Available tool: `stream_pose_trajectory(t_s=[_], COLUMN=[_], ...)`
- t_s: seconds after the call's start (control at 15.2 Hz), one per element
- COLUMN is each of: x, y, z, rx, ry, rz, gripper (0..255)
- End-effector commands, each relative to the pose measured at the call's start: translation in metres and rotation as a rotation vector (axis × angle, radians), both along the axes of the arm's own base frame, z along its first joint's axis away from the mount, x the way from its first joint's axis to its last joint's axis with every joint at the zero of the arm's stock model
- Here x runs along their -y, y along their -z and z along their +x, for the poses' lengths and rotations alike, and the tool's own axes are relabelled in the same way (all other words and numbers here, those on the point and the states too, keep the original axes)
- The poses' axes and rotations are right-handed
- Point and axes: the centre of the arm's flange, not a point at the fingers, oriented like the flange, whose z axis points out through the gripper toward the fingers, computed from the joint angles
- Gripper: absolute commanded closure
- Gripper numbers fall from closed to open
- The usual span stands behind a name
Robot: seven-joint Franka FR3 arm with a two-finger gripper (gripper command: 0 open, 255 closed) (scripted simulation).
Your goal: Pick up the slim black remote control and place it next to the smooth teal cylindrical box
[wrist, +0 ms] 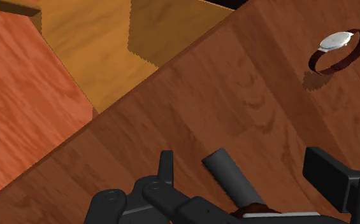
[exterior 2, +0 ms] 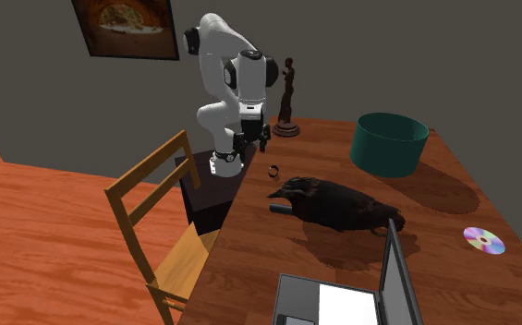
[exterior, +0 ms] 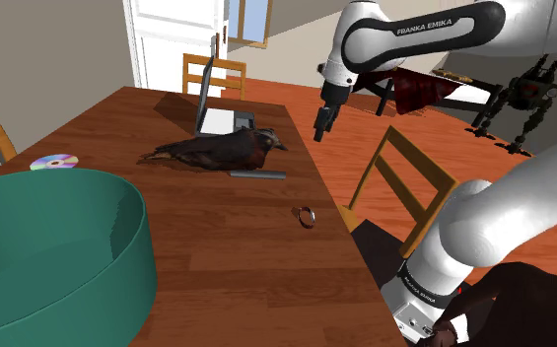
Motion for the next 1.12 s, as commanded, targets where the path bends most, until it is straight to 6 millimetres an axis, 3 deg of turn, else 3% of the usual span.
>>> stream_pose_trajectory(t_s=[0.0, 0.79, 1.06], x=[-0.009, -0.072, -0.082], y=[0.018, 0.129, 0.155], z=[0.02, 0.117, 0.127], rx=[-0.004, -0.036, -0.04], ry=[-0.073, -0.488, -0.542], rz=[-0.003, -0.019, -0.021], gripper=[0, 0, 0])
